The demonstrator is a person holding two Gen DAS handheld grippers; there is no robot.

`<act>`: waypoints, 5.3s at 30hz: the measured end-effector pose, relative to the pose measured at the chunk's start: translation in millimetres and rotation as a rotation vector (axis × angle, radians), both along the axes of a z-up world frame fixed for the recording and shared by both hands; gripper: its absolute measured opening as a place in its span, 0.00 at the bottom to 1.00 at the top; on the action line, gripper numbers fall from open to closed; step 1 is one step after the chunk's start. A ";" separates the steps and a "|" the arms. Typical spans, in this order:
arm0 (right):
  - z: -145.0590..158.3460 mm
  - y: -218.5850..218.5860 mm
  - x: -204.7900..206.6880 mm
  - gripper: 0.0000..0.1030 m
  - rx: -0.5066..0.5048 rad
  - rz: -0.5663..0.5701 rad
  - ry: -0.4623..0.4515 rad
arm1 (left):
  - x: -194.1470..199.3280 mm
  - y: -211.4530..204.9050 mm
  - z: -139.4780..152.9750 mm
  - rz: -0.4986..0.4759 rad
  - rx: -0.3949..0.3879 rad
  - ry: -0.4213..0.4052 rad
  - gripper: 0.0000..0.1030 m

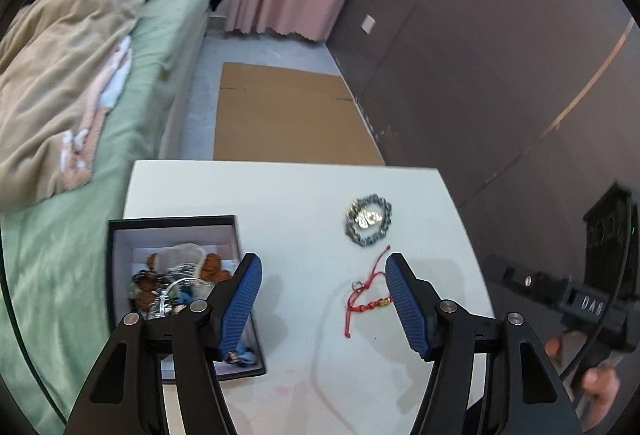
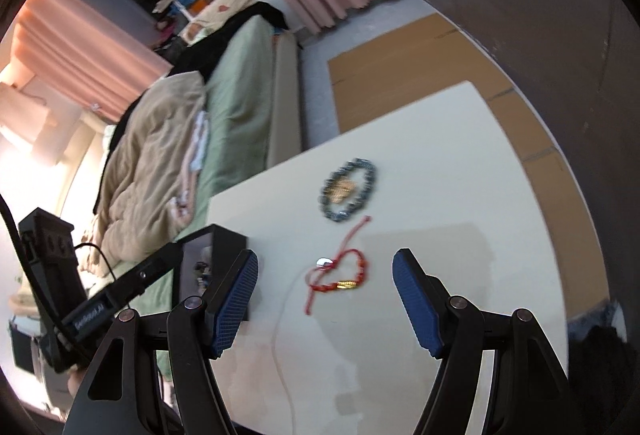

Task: Organize jewelry
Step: 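Grasp the red string bracelet with the left gripper, then lift the red string with left gripper while right grasps grey bead bracelet, then carry red string and grey bracelet over the box and open both grippers, then move the left gripper to the small silver ring and close on it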

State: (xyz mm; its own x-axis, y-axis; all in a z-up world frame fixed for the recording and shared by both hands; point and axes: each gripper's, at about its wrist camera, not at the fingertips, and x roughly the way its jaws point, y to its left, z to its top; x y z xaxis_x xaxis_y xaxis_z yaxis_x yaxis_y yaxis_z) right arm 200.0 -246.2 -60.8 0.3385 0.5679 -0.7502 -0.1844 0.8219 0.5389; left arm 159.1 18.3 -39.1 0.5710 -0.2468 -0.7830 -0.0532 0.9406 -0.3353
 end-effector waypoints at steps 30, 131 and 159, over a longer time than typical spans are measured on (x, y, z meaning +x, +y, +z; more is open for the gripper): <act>-21.1 -23.6 38.7 0.68 -0.054 -0.067 0.082 | 42.0 -88.3 -86.0 -0.251 0.272 0.193 0.40; 12.4 164.7 -32.2 0.50 0.148 0.236 -0.111 | -41.4 130.9 13.1 0.334 -0.056 -0.071 0.70; 26.1 36.5 -23.1 0.88 -0.025 -0.002 -0.173 | -28.0 51.7 21.5 0.185 0.022 -0.124 0.70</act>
State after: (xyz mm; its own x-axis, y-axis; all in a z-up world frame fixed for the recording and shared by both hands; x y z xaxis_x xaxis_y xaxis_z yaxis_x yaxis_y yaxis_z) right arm 176.9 -209.7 -34.7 0.4652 0.5485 -0.6948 -0.2706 0.8355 0.4783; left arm 131.1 70.0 -17.6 0.6972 -0.1125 -0.7080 -0.1852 0.9258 -0.3294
